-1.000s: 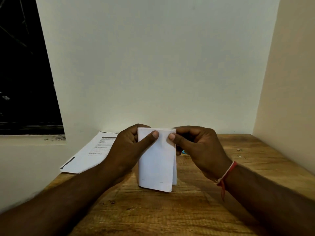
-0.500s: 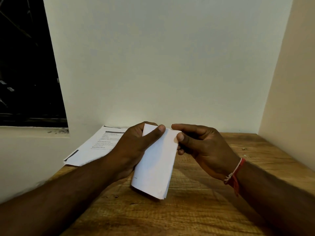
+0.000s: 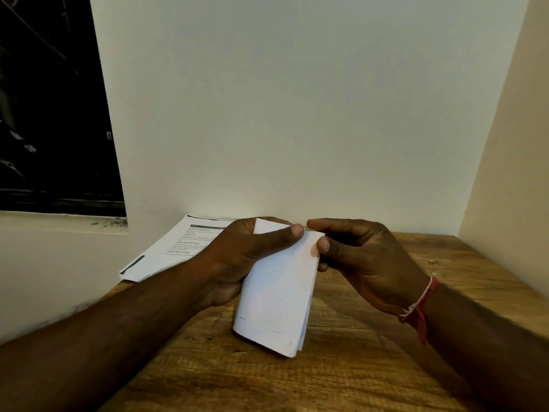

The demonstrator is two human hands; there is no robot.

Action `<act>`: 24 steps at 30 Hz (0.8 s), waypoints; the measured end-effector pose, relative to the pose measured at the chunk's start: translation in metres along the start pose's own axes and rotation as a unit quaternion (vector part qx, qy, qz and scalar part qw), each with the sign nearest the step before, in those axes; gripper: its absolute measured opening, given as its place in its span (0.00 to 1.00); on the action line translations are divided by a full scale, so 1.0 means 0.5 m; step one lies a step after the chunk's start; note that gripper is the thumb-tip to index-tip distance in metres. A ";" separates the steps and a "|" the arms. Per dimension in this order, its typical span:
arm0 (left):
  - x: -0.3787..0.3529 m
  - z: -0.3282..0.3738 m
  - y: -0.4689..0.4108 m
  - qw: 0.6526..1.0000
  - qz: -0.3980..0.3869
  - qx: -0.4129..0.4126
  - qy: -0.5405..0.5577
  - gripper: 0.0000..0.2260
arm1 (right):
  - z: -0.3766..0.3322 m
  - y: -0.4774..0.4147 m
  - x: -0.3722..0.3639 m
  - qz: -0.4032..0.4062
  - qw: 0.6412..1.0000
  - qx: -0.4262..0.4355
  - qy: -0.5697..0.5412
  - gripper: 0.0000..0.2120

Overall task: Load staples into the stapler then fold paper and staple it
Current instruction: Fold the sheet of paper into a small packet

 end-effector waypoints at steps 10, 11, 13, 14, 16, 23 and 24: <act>-0.030 0.020 0.025 0.999 -0.038 0.005 -0.001 0.17 | -0.008 0.004 -0.013 -0.033 0.999 0.004 0.011 0.26; -0.028 0.024 0.025 0.999 -0.033 -0.001 -0.006 0.14 | -0.009 0.004 -0.013 -0.035 0.999 0.006 0.011 0.26; -0.022 0.032 0.025 1.000 -0.013 -0.016 -0.024 0.13 | -0.011 0.005 -0.016 -0.044 0.999 0.010 0.008 0.24; -0.017 0.039 0.025 0.999 0.003 -0.027 -0.042 0.15 | -0.012 0.004 -0.018 -0.051 0.999 0.012 0.005 0.24; -0.006 0.052 0.027 0.995 0.037 -0.050 -0.082 0.18 | -0.012 0.004 -0.018 -0.054 0.998 0.009 -0.006 0.24; 0.004 0.073 0.038 0.986 0.082 -0.065 -0.131 0.23 | -0.003 0.003 -0.006 -0.037 0.999 -0.004 -0.015 0.27; 0.005 0.073 0.038 0.985 0.085 -0.063 -0.138 0.23 | -0.002 0.002 -0.006 -0.034 0.999 -0.006 -0.014 0.27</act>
Point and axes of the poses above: each hand's wrist, its own y-axis away from the middle knuckle, its own x-axis out of the back of the hand, z = x × y, the point moved 9 cm from there along -y, towards the middle knuckle, and after that the axes turned 2 degrees about y, right-handed, at the moved point
